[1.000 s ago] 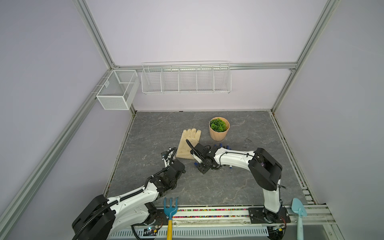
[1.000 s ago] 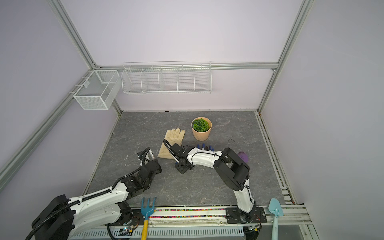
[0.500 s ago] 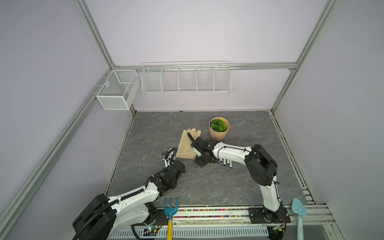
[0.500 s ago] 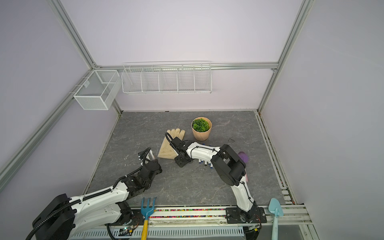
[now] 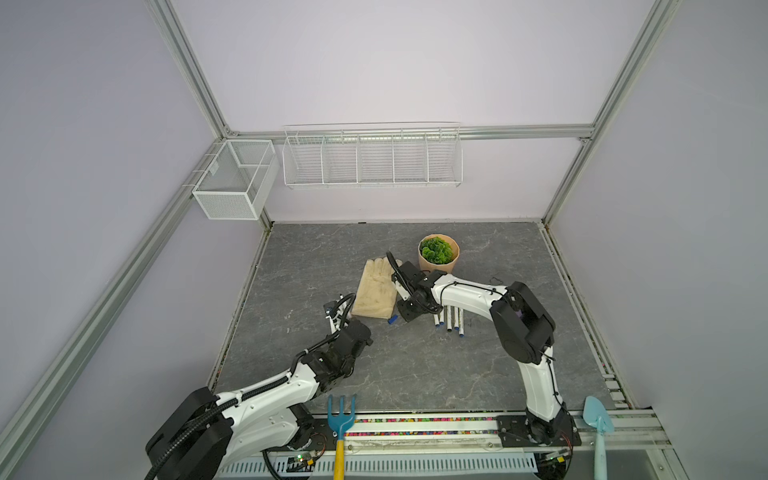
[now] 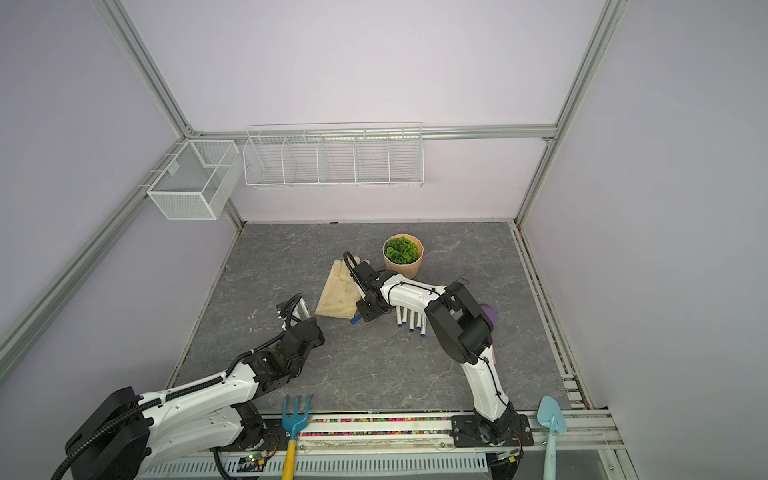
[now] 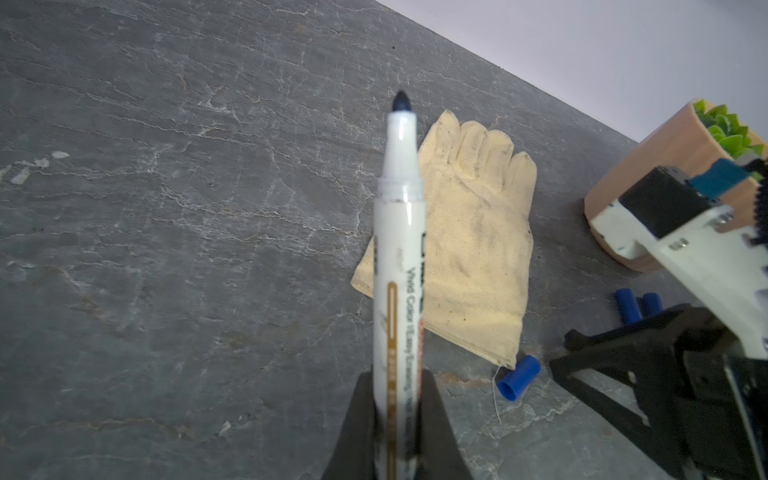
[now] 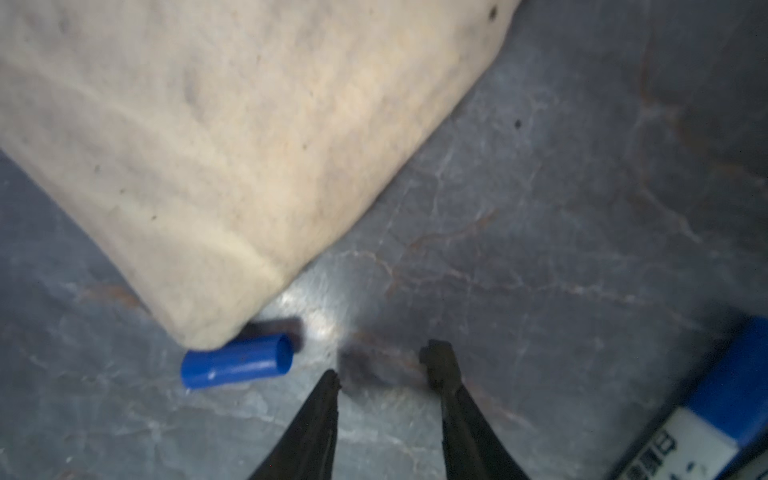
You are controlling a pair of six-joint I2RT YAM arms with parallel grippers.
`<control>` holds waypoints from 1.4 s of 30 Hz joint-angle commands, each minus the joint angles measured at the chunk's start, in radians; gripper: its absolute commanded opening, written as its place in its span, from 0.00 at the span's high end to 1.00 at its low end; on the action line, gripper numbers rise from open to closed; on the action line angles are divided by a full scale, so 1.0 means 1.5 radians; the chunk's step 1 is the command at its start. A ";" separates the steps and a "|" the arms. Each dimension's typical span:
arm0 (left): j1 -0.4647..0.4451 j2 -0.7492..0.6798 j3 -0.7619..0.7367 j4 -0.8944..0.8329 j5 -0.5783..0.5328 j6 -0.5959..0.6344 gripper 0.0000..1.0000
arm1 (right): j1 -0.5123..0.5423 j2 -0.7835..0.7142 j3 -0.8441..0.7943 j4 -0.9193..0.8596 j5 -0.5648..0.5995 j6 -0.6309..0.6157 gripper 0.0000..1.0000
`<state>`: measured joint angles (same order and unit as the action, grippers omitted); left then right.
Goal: Insert the pens into the pen caps
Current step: 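Close the right gripper on the blue cap by the glove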
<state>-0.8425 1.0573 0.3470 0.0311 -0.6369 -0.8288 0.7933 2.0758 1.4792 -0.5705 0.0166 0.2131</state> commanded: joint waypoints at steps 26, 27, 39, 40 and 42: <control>0.003 -0.005 0.017 -0.004 -0.006 0.002 1.00 | 0.070 0.081 0.105 -0.074 0.109 0.004 0.41; 0.003 -0.007 0.016 -0.005 -0.008 0.002 1.00 | 0.071 0.076 0.099 -0.073 0.113 0.006 0.41; 0.003 -0.008 0.017 -0.001 -0.003 0.002 1.00 | 0.045 0.054 0.071 -0.079 0.077 0.037 0.54; 0.003 -0.009 0.017 -0.001 -0.004 0.003 1.00 | 0.042 0.052 0.070 -0.081 0.071 0.042 0.55; 0.003 -0.010 0.017 -0.002 -0.004 0.003 1.00 | 0.036 0.047 0.067 -0.084 0.059 0.047 0.57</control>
<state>-0.8425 1.0576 0.3500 0.0292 -0.6304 -0.8257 0.8684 2.1666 1.6138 -0.6289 0.1333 0.2584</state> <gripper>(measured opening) 0.103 0.434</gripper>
